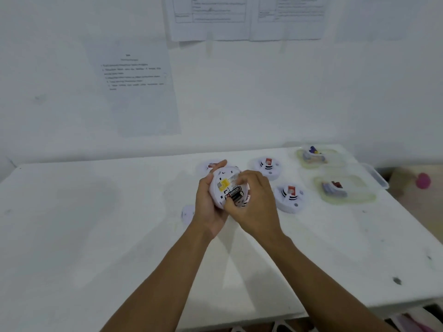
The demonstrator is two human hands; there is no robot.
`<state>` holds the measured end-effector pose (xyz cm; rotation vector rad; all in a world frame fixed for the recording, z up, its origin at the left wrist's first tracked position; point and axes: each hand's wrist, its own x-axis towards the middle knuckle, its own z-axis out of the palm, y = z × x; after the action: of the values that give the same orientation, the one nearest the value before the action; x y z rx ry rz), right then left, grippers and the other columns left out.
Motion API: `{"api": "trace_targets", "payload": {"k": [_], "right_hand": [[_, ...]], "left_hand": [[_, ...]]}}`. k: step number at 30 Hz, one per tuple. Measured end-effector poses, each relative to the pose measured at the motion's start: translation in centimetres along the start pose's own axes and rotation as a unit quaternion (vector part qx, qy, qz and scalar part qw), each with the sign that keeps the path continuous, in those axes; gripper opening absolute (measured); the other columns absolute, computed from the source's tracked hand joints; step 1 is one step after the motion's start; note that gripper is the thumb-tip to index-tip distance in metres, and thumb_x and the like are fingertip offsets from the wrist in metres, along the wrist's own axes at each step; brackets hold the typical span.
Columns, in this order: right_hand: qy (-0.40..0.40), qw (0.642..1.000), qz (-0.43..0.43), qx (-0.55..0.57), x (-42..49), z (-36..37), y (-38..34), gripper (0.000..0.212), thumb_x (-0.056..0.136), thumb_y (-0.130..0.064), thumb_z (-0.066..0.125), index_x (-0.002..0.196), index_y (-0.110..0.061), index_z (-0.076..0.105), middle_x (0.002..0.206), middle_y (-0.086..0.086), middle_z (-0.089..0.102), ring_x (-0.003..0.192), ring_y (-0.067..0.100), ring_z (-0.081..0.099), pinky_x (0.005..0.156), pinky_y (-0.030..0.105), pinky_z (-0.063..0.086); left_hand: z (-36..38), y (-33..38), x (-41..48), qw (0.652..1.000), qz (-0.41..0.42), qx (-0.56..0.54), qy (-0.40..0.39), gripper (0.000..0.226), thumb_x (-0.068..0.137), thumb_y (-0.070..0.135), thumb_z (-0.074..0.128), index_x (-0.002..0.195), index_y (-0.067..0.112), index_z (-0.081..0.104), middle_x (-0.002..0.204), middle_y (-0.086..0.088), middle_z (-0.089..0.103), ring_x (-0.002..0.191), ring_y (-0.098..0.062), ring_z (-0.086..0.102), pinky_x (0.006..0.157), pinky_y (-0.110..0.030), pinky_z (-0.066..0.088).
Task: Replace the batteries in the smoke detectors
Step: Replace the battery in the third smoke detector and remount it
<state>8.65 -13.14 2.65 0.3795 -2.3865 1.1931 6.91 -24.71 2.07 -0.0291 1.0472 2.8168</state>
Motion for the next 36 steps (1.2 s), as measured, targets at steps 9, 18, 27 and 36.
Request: {"api": "trace_targets", "payload": {"k": [9, 18, 27, 36], "right_hand": [[0.026, 0.998, 0.029, -0.047, 0.6, -8.3, 6.8, 0.046, 0.064, -0.029, 0.073, 0.102, -0.02, 0.048, 0.095, -0.01, 0.051, 0.092, 0.013, 0.046, 0.07, 0.025, 0.043], [0.007, 0.998, -0.054, -0.042, 0.7, -15.7, 14.6, 0.028, 0.077, -0.027, 0.066, 0.104, -0.02, 0.065, 0.121, -0.006, 0.063, 0.106, 0.017, 0.055, 0.085, 0.027, 0.047], [-0.04, 0.975, -0.21, -0.061, 2.9, -21.3, 20.1, 0.018, 0.089, -0.03, 0.061, 0.098, -0.018, 0.07, 0.11, -0.007, 0.066, 0.104, 0.018, 0.055, 0.083, 0.036, 0.044], [-0.1, 0.993, 0.05, -0.031, 9.3, -25.3, 25.9, 0.006, 0.087, -0.023, 0.067, 0.087, -0.028, 0.071, 0.071, -0.009, 0.072, 0.064, 0.005, 0.062, 0.066, 0.024, 0.045]], "left_hand": [[7.7, -8.1, 2.7, 1.0, -0.004, 0.026, 0.007, 0.04, 0.098, 0.032, 0.034, 0.124, 0.024, 0.063, 0.119, -0.011, 0.066, 0.101, -0.026, 0.064, 0.08, -0.037, 0.056], [13.5, -15.5, 5.5, 0.999, -0.003, 0.011, 0.041, 0.042, 0.097, 0.036, 0.039, 0.133, 0.022, 0.057, 0.113, -0.009, 0.067, 0.097, -0.025, 0.063, 0.078, -0.036, 0.055], [16.6, -19.6, 7.2, 0.998, -0.02, -0.026, 0.046, 0.043, 0.1, 0.037, 0.036, 0.136, 0.022, 0.054, 0.111, -0.013, 0.066, 0.089, -0.026, 0.065, 0.074, -0.036, 0.056], [16.2, -20.4, 8.7, 0.998, -0.007, -0.029, 0.057, 0.043, 0.101, 0.038, 0.038, 0.138, 0.022, 0.054, 0.134, -0.014, 0.058, 0.117, -0.037, 0.056, 0.085, -0.051, 0.049]]}}
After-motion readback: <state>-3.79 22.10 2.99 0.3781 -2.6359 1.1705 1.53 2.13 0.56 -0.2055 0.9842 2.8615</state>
